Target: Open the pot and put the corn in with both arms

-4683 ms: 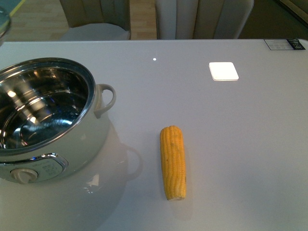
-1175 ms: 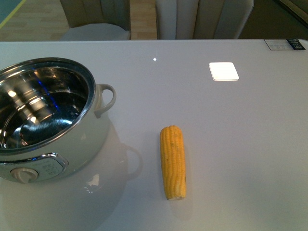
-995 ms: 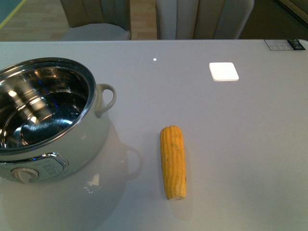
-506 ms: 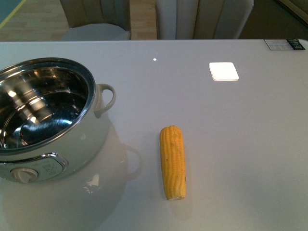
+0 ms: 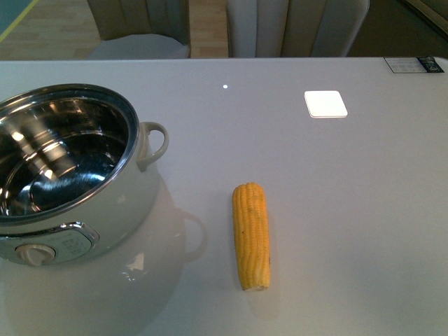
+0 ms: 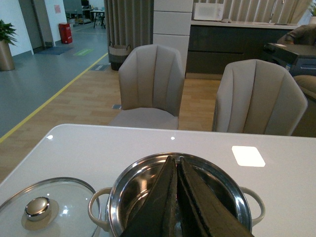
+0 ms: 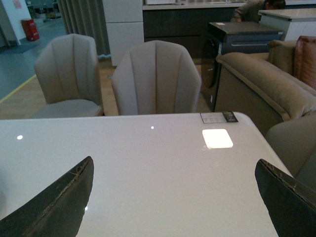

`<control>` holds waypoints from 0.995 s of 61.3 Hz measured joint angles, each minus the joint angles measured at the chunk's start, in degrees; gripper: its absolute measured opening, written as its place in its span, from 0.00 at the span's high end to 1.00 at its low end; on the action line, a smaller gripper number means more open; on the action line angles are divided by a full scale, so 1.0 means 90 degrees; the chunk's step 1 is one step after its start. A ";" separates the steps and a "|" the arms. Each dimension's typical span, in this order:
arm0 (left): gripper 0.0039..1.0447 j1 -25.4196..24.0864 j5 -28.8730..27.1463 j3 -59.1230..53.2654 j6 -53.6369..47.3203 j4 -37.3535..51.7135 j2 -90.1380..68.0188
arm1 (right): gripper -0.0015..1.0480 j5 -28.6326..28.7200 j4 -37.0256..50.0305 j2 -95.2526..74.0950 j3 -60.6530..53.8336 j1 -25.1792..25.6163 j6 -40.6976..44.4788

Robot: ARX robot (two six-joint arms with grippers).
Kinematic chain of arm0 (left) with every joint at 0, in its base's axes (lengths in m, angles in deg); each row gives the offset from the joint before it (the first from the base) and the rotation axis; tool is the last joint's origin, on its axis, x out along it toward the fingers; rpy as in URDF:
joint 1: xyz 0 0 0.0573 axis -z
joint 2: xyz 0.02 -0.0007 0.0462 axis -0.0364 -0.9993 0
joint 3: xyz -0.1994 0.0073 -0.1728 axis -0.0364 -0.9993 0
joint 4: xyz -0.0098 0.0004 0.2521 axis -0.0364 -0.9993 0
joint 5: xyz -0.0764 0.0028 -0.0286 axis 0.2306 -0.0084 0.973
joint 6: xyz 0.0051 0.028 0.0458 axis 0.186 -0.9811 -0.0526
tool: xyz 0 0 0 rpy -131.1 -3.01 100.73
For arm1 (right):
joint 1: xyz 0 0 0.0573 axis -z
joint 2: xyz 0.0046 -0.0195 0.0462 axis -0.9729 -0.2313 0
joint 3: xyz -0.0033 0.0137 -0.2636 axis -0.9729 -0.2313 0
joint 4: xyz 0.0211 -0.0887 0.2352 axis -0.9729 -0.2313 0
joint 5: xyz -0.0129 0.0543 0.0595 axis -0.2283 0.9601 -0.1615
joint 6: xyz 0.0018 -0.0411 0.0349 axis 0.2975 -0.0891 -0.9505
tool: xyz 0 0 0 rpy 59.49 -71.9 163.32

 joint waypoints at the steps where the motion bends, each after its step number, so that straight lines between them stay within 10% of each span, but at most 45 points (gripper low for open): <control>1: 0.97 0.0000 0.0000 0.0000 0.0000 -0.0010 0.0015 | 0.08 0.0000 0.0000 0.0000 0.0000 0.0000 0.0000; 35: 0.97 0.0000 0.0000 0.0002 0.0000 -0.1231 0.1192 | 0.08 0.0000 0.0000 0.0000 0.0000 0.0000 0.0000; 61: 0.21 0.0000 0.0000 0.0002 -0.0002 -0.1231 0.1192 | 0.08 0.0002 0.0000 0.0000 0.0000 0.0000 0.0000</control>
